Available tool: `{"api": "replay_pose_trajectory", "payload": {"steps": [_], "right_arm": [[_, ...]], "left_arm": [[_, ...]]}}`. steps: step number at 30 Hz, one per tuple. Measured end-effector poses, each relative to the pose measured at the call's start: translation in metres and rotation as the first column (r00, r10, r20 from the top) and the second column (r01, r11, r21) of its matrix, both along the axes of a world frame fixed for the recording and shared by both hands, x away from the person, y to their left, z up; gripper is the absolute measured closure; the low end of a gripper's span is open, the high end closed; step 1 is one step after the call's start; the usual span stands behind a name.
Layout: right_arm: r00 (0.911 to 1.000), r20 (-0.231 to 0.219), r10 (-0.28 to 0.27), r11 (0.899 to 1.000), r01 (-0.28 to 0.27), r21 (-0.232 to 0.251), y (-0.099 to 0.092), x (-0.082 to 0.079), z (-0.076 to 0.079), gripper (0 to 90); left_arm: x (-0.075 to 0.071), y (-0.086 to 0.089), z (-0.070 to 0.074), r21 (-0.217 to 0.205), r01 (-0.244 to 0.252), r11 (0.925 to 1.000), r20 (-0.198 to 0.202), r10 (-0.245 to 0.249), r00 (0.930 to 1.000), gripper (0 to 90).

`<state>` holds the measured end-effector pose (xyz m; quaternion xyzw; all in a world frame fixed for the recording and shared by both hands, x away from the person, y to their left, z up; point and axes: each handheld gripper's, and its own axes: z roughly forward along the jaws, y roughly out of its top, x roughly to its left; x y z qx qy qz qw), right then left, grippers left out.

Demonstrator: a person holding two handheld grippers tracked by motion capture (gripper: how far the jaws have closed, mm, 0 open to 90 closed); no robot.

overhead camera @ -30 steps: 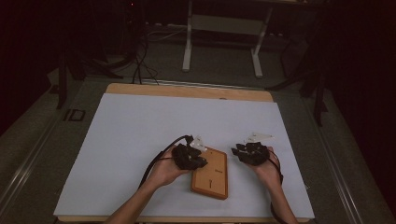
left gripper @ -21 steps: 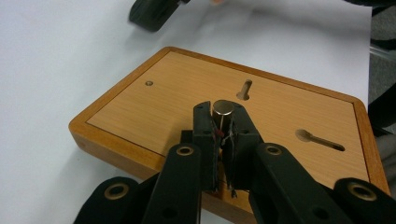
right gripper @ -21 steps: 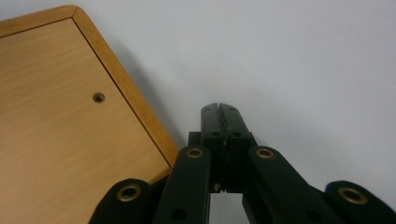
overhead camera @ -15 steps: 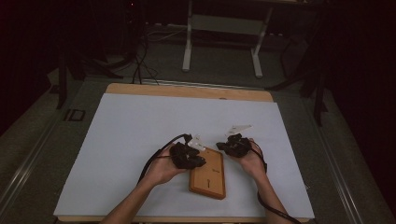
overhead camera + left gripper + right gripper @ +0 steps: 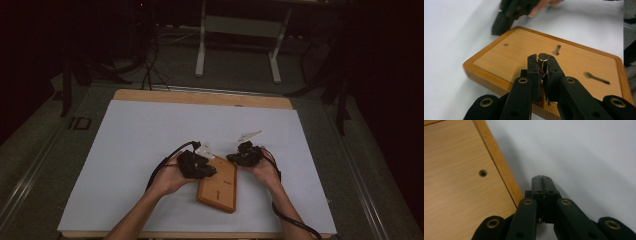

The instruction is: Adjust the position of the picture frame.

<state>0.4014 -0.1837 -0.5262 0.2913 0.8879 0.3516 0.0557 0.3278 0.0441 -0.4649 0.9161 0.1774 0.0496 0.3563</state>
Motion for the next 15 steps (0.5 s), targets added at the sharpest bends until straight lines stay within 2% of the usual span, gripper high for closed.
{"api": "replay_pose_trajectory", "payload": {"steps": [8,15], "right_arm": [[0.9993,-0.026,0.026,1.000,-0.026,0.005,-0.006,-0.011,-0.003,89.8],[0.9983,-0.038,0.043,0.999,-0.043,0.016,-0.009,-0.022,-0.004,89.8]], "left_arm": [[0.013,0.015,-0.003,-0.011,-0.086,0.9962,-0.006,0.086,0.9963,85.5],[0.021,0.020,-0.010,-0.018,-0.148,0.9888,-0.018,0.148,0.9888,85.5]]}}
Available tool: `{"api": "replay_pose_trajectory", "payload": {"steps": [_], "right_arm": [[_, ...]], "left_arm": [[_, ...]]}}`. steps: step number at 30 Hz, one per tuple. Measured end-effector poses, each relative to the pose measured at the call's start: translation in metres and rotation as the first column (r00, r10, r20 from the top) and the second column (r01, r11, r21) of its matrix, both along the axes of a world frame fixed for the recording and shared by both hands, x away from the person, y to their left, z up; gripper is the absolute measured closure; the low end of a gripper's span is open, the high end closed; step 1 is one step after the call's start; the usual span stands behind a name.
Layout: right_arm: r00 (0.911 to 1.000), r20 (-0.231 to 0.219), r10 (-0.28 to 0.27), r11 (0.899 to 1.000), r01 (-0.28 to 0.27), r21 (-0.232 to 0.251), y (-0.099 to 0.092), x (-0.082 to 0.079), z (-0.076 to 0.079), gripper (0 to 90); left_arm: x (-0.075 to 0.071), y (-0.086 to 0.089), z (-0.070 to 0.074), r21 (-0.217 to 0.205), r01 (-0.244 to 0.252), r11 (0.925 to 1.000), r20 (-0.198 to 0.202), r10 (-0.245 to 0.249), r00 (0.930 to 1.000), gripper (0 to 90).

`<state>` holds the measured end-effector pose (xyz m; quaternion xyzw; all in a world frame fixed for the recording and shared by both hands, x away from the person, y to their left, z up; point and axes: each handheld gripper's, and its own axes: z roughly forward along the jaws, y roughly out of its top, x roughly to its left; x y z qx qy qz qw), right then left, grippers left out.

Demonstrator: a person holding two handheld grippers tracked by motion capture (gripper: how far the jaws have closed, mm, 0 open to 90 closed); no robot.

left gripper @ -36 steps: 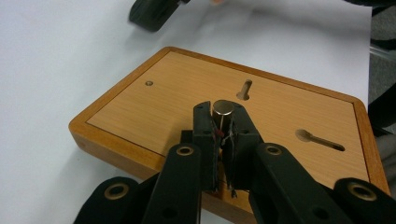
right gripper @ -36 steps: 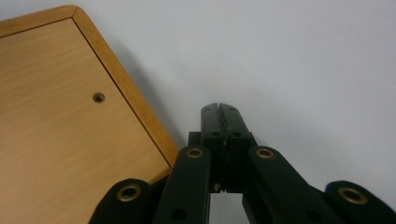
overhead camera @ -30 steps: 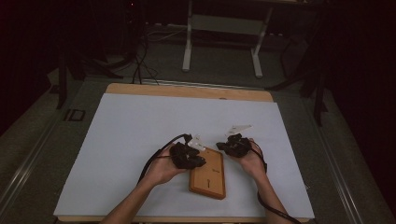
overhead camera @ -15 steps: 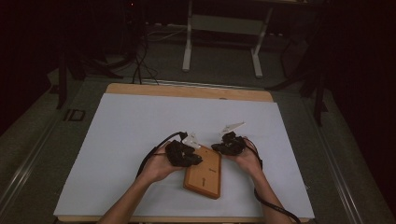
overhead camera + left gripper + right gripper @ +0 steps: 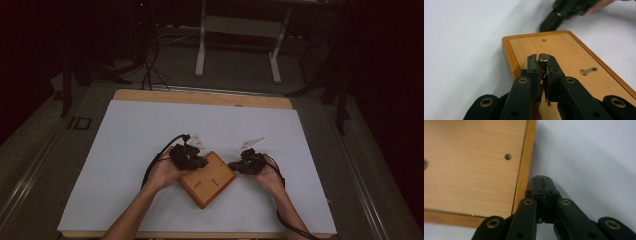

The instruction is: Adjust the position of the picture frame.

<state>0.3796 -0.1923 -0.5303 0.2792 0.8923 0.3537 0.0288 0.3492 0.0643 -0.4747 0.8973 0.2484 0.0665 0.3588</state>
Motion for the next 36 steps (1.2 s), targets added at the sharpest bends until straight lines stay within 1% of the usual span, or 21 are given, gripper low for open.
{"api": "replay_pose_trajectory", "payload": {"steps": [1,4,9,12,13,16,21,24,26,28,29,30,32,33,36], "right_arm": [[1.0000,-0.007,0.005,1.000,-0.005,0.009,0.000,-0.002,0.000,89.9],[1.0000,-0.001,0.001,1.000,-0.001,0.001,-0.001,-0.006,0.001,89.9],[0.9996,-0.027,0.006,1.000,-0.005,0.028,-0.005,-0.013,-0.001,89.9],[0.9991,-0.042,0.003,0.998,0.000,0.068,-0.008,-0.018,0.000,89.9],[0.9990,-0.046,0.005,0.997,-0.001,0.071,-0.009,-0.019,0.000,89.9],[0.9985,-0.054,0.006,0.997,-0.002,0.072,-0.009,-0.024,0.000,89.9],[0.9983,-0.055,0.016,0.998,-0.013,0.057,-0.005,-0.029,0.001,89.9],[0.9978,-0.061,0.025,0.998,-0.021,0.066,-0.005,-0.031,0.001,89.9],[0.9977,-0.064,0.025,0.998,-0.021,0.061,-0.005,-0.032,0.001,89.9],[0.9984,-0.055,0.013,0.999,-0.011,0.039,-0.004,-0.032,-0.001,89.9],[0.9982,-0.059,0.011,0.999,-0.009,0.032,-0.004,-0.032,-0.002,89.9],[0.9980,-0.063,0.009,0.999,-0.006,0.040,-0.005,-0.032,-0.003,89.9],[0.9975,-0.069,0.013,0.999,-0.011,0.040,-0.005,-0.033,-0.003,89.9],[0.9973,-0.071,0.017,0.999,-0.014,0.041,-0.005,-0.034,-0.003,89.9],[0.9957,-0.086,0.032,0.998,-0.028,0.052,-0.004,-0.036,-0.004,89.9]], "left_arm": [[0.001,0.001,-0.001,0.000,-0.004,1.0000,-0.001,0.004,1.0000,85.5],[0.004,0.001,-0.002,-0.005,-0.016,0.9999,-0.002,0.016,0.9999,85.5],[0.008,0.002,-0.005,-0.012,-0.036,0.9993,-0.011,0.036,0.9993,85.4],[0.010,0.005,-0.008,-0.021,-0.038,0.9991,-0.022,0.037,0.9991,85.4],[0.011,0.006,-0.009,-0.020,-0.039,0.9991,-0.024,0.038,0.9990,85.4],[0.013,0.007,-0.011,-0.019,-0.052,0.9985,-0.026,0.052,0.9983,85.4],[0.017,0.007,-0.013,-0.018,-0.064,0.9978,-0.020,0.064,0.9977,85.3],[0.018,0.007,-0.013,-0.021,-0.067,0.9975,-0.016,0.067,0.9976,85.2],[0.019,0.008,-0.014,-0.032,-0.070,0.9970,-0.017,0.070,0.9974,85.1],[0.020,0.008,-0.015,-0.038,-0.070,0.9968,-0.018,0.069,0.9974,85.1],[0.021,0.010,-0.016,-0.053,-0.072,0.9960,-0.030,0.070,0.9971,85.1],[0.022,0.011,-0.018,-0.066,-0.074,0.9951,-0.043,0.071,0.9965,85.0],[0.025,0.014,-0.020,-0.094,-0.083,0.9921,-0.061,0.077,0.9951,85.2],[0.025,0.014,-0.021,-0.101,-0.085,0.9913,-0.066,0.079,0.9947,85.2],[0.026,0.013,-0.023,-0.106,-0.085,0.9908,-0.056,0.079,0.9953,85.2]]}}
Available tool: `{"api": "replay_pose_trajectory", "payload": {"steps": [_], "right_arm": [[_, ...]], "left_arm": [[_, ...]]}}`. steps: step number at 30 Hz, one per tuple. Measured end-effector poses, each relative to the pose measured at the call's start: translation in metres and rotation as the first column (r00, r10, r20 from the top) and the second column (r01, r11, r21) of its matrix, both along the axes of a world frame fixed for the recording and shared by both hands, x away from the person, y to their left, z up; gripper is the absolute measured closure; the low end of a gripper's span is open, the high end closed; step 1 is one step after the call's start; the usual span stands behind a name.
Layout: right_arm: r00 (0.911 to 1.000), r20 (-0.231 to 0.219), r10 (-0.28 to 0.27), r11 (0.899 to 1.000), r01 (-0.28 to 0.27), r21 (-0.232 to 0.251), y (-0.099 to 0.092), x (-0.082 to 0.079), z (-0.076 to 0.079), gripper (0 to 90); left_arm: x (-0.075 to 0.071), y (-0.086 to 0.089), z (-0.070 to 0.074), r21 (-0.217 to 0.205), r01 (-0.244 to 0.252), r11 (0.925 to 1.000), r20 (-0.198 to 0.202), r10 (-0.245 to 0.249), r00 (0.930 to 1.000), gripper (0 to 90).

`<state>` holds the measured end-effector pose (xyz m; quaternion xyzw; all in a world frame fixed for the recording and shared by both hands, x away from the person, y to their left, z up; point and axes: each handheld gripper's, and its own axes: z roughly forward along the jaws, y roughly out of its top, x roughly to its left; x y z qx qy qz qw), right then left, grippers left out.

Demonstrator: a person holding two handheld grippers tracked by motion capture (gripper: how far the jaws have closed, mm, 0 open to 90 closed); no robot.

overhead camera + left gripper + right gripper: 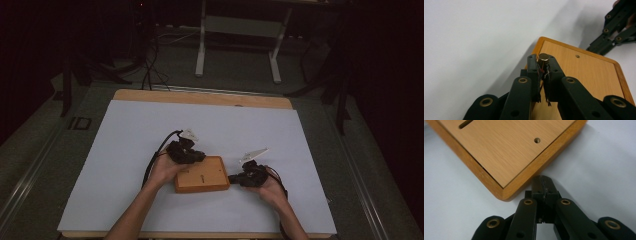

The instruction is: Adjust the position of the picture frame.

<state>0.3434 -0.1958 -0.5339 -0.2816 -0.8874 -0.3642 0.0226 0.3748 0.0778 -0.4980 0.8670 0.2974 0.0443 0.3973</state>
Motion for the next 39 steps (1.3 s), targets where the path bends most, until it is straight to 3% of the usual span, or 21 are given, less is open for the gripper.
{"api": "replay_pose_trajectory", "payload": {"steps": [9,15,19,31,39], "right_arm": [[1.0000,0.008,0.003,1.000,-0.003,0.011,-0.006,-0.009,0.007,89.9],[1.0000,0.000,0.001,1.000,-0.001,0.007,-0.014,-0.013,0.004,89.8],[1.0000,-0.001,-0.008,1.000,0.008,-0.008,-0.015,-0.013,0.001,89.8],[0.9994,0.007,-0.034,0.999,0.034,0.009,-0.018,-0.010,-0.001,89.0],[0.9981,0.024,-0.057,0.998,0.057,0.015,-0.017,-0.009,-0.001,87.6]], "left_arm": [[-0.001,-0.004,-0.003,-0.057,0.040,0.9976,0.006,-0.039,0.9992,85.2],[-0.001,-0.011,-0.009,-0.056,0.073,0.9957,0.010,-0.073,0.9973,85.2],[0.001,-0.013,-0.015,-0.062,0.066,0.9959,0.003,-0.066,0.9978,85.2],[0.001,-0.013,-0.025,-0.090,0.033,0.9954,0.010,-0.032,0.9994,85.0],[-0.001,-0.014,-0.025,-0.096,-0.031,0.9949,0.010,0.032,0.9995,84.9]]}}
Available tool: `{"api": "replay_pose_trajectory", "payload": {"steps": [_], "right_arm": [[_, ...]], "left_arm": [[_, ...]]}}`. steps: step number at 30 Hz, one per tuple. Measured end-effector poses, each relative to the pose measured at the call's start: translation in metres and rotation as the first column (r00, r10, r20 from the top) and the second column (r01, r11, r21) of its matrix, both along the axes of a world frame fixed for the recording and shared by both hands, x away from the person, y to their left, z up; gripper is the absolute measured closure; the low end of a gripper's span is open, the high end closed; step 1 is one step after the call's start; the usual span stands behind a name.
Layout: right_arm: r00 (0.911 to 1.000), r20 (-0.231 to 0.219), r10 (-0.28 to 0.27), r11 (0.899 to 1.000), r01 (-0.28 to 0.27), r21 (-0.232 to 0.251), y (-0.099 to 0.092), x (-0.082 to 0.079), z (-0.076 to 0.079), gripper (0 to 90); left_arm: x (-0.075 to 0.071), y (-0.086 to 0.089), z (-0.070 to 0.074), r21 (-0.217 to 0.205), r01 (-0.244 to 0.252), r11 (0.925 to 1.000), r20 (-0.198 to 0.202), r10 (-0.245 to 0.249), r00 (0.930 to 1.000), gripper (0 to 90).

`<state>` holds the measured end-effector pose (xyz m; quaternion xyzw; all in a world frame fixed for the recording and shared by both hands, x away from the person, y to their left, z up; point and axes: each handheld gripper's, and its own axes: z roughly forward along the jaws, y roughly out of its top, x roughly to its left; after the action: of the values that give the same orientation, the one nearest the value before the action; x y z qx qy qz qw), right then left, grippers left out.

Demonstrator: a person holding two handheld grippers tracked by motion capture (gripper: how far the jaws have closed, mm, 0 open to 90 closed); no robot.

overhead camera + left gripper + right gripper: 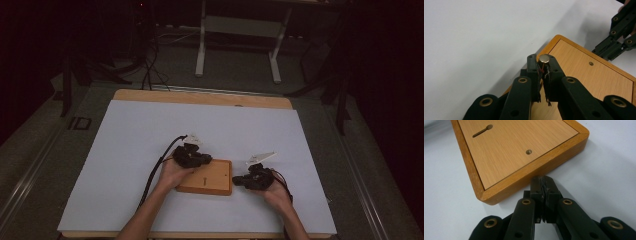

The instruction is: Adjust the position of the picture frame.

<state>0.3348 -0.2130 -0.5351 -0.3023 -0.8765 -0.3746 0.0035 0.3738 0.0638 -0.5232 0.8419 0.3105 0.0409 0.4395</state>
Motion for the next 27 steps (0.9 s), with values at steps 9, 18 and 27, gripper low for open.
{"api": "replay_pose_trajectory", "payload": {"steps": [9,18,27], "right_arm": [[0.9977,0.034,-0.059,0.998,0.060,-0.016,-0.0023,0.0023,0.0018,86.4],[0.9966,0.052,-0.064,0.997,0.066,-0.036,-0.0041,0.0016,0.0038,85.2],[0.9973,0.067,-0.028,0.999,0.031,-0.040,-0.0033,-0.0010,0.0056,84.7]], "left_arm": [[-0.0004,-0.0008,0.0002,-0.021,-0.032,0.9993,0.015,0.032,0.9994,84.9],[0.0011,-0.0058,-0.0014,0.013,0.009,0.9999,0.041,-0.010,0.9991,84.5],[0.0030,-0.0062,-0.0017,0.005,0.008,1.0000,0.034,-0.008,0.9994,84.2]]}}
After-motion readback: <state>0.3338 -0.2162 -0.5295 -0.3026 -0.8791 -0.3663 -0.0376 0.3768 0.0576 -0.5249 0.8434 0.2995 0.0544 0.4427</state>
